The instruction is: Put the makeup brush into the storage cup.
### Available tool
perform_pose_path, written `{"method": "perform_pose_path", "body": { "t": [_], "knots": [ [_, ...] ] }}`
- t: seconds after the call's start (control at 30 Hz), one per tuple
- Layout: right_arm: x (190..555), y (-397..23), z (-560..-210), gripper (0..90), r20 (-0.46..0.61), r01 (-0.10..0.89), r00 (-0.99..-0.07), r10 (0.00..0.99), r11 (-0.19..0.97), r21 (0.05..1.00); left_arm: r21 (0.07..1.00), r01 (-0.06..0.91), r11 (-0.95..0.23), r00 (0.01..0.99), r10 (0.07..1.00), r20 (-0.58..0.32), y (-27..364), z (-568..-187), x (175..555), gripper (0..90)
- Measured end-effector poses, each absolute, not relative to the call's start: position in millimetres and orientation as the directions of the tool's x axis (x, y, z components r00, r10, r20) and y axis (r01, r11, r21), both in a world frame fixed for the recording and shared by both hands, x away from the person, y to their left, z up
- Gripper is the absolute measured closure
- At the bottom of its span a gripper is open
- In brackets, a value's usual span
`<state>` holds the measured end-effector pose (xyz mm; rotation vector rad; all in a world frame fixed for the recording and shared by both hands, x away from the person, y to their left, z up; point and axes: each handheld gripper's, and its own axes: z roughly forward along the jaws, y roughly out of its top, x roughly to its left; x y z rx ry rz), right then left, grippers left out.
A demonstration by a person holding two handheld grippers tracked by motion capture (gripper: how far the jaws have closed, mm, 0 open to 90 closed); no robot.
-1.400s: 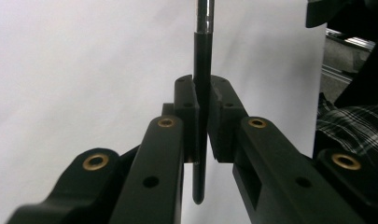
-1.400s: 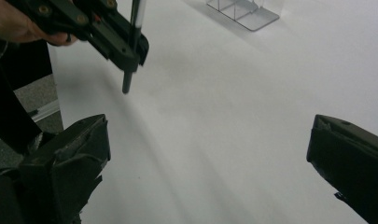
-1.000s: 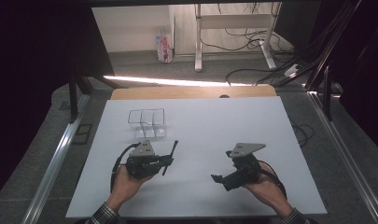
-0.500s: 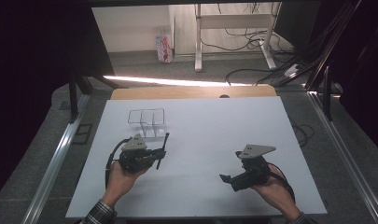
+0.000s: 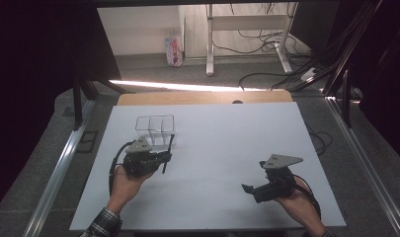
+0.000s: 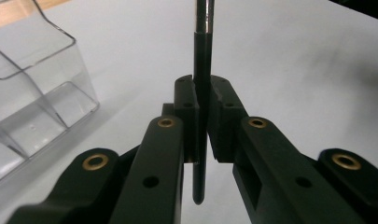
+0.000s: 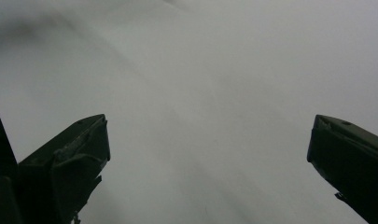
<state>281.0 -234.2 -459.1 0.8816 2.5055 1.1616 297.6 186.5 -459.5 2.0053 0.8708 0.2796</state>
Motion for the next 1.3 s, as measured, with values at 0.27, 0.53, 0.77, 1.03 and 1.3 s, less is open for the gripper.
{"method": "perform_pose_path", "body": {
  "t": [0.27,0.53,0.77,1.03,1.3],
  "knots": [
    [278.6,-248.8,-461.5,0.0,0.035,0.452,-0.759,0.650,0.487,0.748,0.818,0.476,-0.323,0.697,0.705,-0.127,193.1,-454.6,307.6,83.3],
    [275.7,-264.8,-465.2,0.0,0.036,0.482,-0.730,0.683,0.477,0.735,0.817,0.482,-0.316,0.672,0.732,-0.113,200.0,-451.6,317.8,83.3],
    [273.1,-276.2,-469.3,0.0,0.023,0.511,-0.696,0.717,0.472,0.718,0.822,0.489,-0.290,0.643,0.757,-0.116,210.0,-449.0,328.2,83.3],
    [269.8,-284.8,-475.0,0.0,0.027,0.545,-0.673,0.739,0.471,0.694,0.835,0.491,-0.249,0.617,0.776,-0.131,219.1,-440.8,338.4,83.3],
    [265.9,-289.4,-476.3,0.0,0.027,0.553,-0.670,0.742,0.474,0.685,0.848,0.482,-0.222,0.581,0.805,-0.119,224.5,-430.4,349.6,83.3]
  ]
}}
